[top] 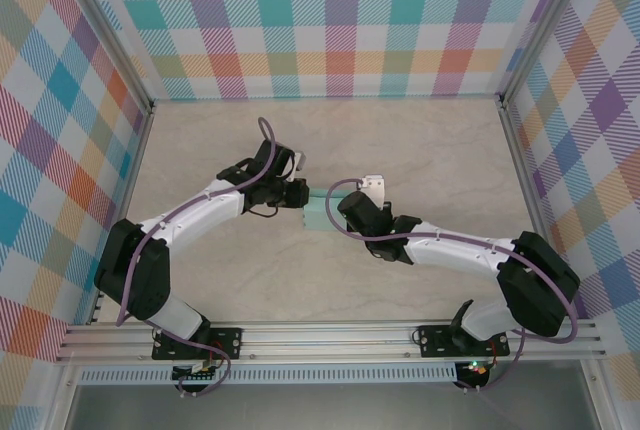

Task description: Fold the paper box

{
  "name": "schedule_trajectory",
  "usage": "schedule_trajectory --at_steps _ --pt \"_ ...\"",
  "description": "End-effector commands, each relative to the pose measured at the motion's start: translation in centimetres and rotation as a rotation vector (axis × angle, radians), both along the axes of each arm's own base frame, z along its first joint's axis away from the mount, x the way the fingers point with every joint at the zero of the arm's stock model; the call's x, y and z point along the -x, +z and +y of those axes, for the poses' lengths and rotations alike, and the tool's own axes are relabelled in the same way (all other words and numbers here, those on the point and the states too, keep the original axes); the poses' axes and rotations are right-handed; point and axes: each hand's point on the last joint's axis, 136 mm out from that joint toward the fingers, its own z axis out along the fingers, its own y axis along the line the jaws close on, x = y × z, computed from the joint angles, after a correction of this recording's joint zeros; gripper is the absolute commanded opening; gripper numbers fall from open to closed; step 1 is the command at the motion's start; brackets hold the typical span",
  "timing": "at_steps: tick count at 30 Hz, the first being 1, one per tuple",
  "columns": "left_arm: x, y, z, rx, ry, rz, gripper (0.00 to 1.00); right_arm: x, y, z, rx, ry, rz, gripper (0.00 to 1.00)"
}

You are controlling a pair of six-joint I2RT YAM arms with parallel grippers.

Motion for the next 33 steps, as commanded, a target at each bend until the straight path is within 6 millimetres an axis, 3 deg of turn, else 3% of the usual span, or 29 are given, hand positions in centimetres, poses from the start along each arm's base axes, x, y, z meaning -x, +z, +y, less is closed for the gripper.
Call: schedule_trajectory --at_steps 1,11,18,26,28,30,33 --pt "1.8 -1.0 -2.5 0.099 -0.039 0.088 0.11 2.7 -3.8 0.0 0.066 0.065 0.149 0.0" --pt "2.3 -1.9 -2.1 0.082 -0.037 0.105 0.11 2.8 -3.8 -0.4 0.068 0.058 0.147 0.0" --pt "2.9 -3.8 0.4 -0.079 -0.08 0.041 0.1 3.4 -4.3 -1.2 0.071 0.05 0.153 0.02" --pt "3.2 -4.5 0.2 -0.083 -0.113 -0.069 0.1 3.7 -4.9 -1.5 0.08 0.072 0.146 0.04" --pt "3.3 -4.9 0.2 -0.113 -0.126 -0.094 0.1 3.8 -5.2 -1.6 0.082 0.073 0.15 0.08" --pt "3.3 -5.2 0.4 -0.146 -0.123 -0.119 0.1 3.9 -5.5 -1.8 0.084 0.065 0.158 0.18" --pt "3.1 -5.7 0.9 -0.18 -0.095 -0.143 0.1 4.0 -5.3 -2.0 0.084 0.05 0.168 0.22"
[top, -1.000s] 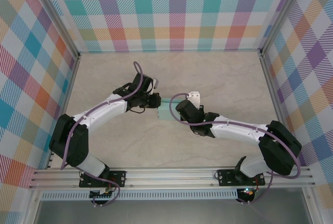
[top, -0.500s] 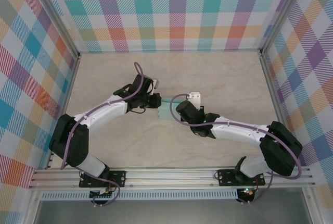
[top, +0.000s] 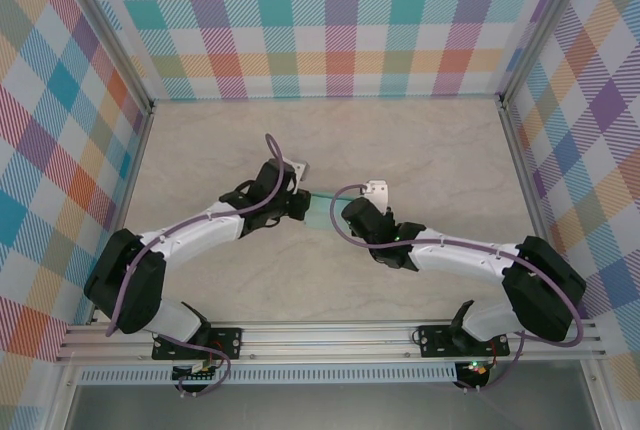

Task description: Fold the paper box

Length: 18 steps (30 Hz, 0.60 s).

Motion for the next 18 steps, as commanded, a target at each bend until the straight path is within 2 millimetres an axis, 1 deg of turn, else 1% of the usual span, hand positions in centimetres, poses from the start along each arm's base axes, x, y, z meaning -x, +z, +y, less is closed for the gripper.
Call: schedule_trajectory --at_steps 1,5,7,12,14,15,18 --pt "3.0 -4.6 1.2 -0.124 -0.024 0.103 0.1 3.2 -4.6 -1.6 0.113 0.049 0.179 0.23" --pt "2.4 -4.9 1.6 -0.141 0.007 0.07 0.09 3.4 -3.7 -2.0 0.072 0.02 0.176 0.3" --pt "2.2 -5.0 1.8 -0.153 0.011 0.065 0.09 3.5 -2.7 -2.2 0.051 0.011 0.171 0.34" --pt "2.3 -5.4 1.9 -0.165 0.012 0.065 0.09 4.6 0.0 -3.7 -0.036 -0.051 0.173 0.53" --pt "2.2 -5.5 1.9 -0.159 0.018 0.065 0.09 5.3 0.9 -4.4 -0.08 -0.066 0.22 0.57" --pt "2.2 -5.5 1.9 -0.153 0.018 0.065 0.09 5.5 1.6 -4.2 -0.11 -0.047 0.237 0.59" --pt "2.2 -5.6 1.8 -0.149 0.027 0.07 0.09 5.6 3.7 -3.2 -0.182 0.02 0.247 0.59"
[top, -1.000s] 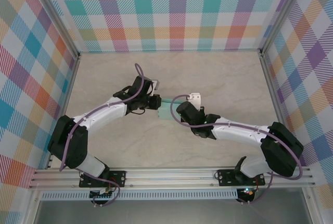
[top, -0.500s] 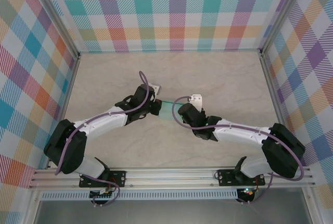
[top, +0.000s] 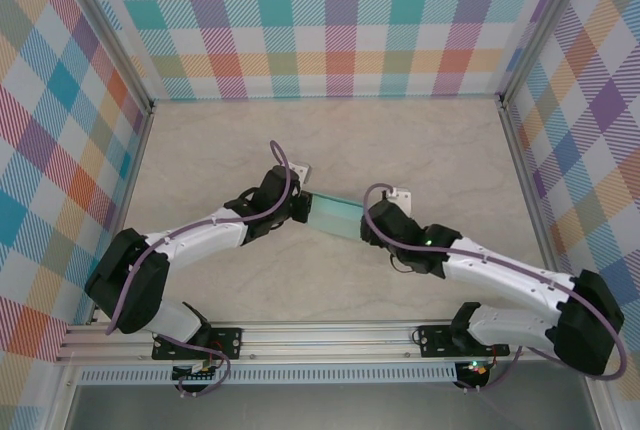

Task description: Fold the paper box

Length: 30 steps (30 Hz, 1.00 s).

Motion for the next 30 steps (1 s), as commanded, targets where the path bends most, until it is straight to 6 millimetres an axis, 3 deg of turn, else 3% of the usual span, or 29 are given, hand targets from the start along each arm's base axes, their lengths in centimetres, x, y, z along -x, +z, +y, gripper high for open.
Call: schedule_trajectory --at_steps 1,9,17,21,30 --pt "2.7 -5.5 2.0 -0.122 0.008 0.165 0.09 0.9 2.1 0.5 -0.079 0.038 0.07 0.59" --pt "2.1 -5.4 1.9 -0.123 0.024 0.153 0.09 -1.5 5.4 2.7 -0.359 0.024 0.143 0.58" --pt "1.7 -5.7 2.0 -0.128 0.039 0.121 0.1 -4.7 3.7 2.0 -0.693 -0.28 0.469 0.55" --pt "1.4 -5.7 2.3 -0.134 0.054 0.114 0.1 -3.3 3.4 3.8 -0.757 -0.418 0.722 0.71" --pt "0.7 -4.8 2.7 -0.095 0.135 0.088 0.1 -4.2 2.6 6.3 -0.942 -0.558 0.784 0.86"
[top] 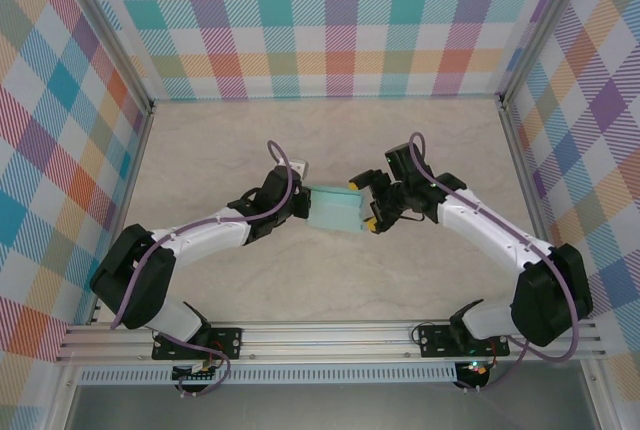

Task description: Fold the paper box

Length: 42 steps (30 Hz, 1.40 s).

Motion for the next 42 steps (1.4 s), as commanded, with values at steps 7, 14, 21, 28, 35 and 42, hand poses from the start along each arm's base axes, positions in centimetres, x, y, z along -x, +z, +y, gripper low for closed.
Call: schedule_trajectory --at_steps 7,14,21,28,35,42 --pt "2.3 -4.8 2.0 -0.097 0.034 0.128 0.1 -2.1 -1.8 1.6 -0.119 -0.176 0.091 0.82" --pt "2.3 -4.5 1.6 -0.085 0.035 0.128 0.1 -2.8 -4.0 3.0 -0.152 -0.203 0.141 0.71" --pt "2.8 -3.8 1.2 -0.046 0.001 0.108 0.24 -3.2 -5.6 1.8 -0.059 -0.22 0.099 0.48" --pt "4.1 -0.5 0.3 0.078 -0.093 0.023 0.68 -2.7 -8.4 0.7 0.027 -0.187 0.078 0.41" --pt "6.1 4.1 -0.8 0.248 -0.205 -0.039 0.91 -2.6 -11.1 0.1 0.045 -0.179 0.082 0.39" --pt "2.8 4.3 1.6 0.277 -0.058 0.067 1.0 -2.3 -12.2 0.2 0.04 -0.164 0.097 0.38"
